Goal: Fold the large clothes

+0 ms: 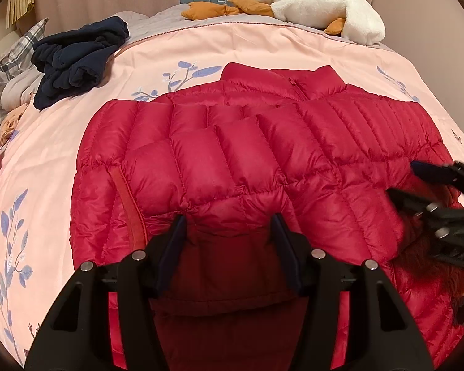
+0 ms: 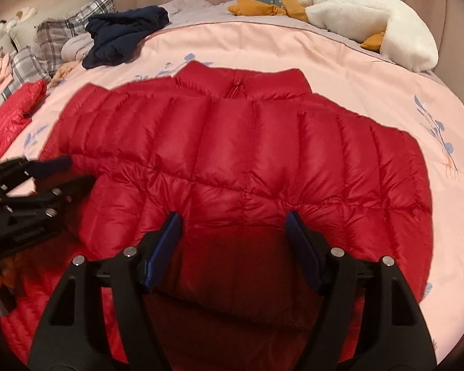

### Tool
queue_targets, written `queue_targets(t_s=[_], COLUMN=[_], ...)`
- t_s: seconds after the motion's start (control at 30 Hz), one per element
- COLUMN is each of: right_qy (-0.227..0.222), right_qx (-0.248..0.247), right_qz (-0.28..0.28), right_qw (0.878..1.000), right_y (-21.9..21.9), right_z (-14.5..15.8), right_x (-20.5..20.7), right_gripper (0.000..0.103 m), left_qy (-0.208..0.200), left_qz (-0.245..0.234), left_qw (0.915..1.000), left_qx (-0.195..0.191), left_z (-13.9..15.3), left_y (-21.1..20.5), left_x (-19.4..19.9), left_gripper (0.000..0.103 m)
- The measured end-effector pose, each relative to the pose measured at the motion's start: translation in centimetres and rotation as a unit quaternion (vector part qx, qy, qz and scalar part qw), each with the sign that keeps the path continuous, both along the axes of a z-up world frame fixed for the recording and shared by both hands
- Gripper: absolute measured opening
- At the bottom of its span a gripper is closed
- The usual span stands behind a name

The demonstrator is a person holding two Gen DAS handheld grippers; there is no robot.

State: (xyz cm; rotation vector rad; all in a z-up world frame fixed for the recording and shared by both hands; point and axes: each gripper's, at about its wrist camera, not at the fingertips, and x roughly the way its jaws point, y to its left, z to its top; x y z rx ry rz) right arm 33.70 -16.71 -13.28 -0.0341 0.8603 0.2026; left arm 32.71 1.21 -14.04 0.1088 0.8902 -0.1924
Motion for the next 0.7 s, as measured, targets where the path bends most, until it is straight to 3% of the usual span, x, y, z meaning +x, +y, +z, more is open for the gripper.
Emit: queue_targets(t_s=[0.1,0.27,0.4,0.53,0.7], right_qy=[-0.033,-0.029,-0.011,-0.004,-0.043], right_qx=[0.026,0.025,-0.031,-0.041,-0.034], right_qz=[-0.020,-0.068,-0.058,-0.051,-0.047], right_qw=[0.999,0.997,0.998,0.998,0.997], right_y=[-0.8,-1.2,0.2,0.2,-0.4], right_z=[1.6,0.7,-1.3,-1.0,1.0], right_x=[0.3,3.6,4.8,4.8,1.8], right_gripper=[0.072,0.072,0.076,0.076,0.075], left_qy=[-0.001,-0.003,-0.004,-0.004,-0.003], left_qz=[-0.001,-0.003,-0.004,-0.004,-0.004], left_qw=[1.0000,1.0000,1.0000,1.0000,1.0000], left_qx=[0.000,0.003,0.003,0.005,0.005], left_z=[-0.1,-0.1,-0.1,-0.1,-0.1], left_y=[0.0,-0.1,-0.1,-0.2,-0.2], left_x=[0.0,-0.1,-0.1,-0.1,0.0], left_gripper=[0.058,0.058,0.058,0.058,0.058])
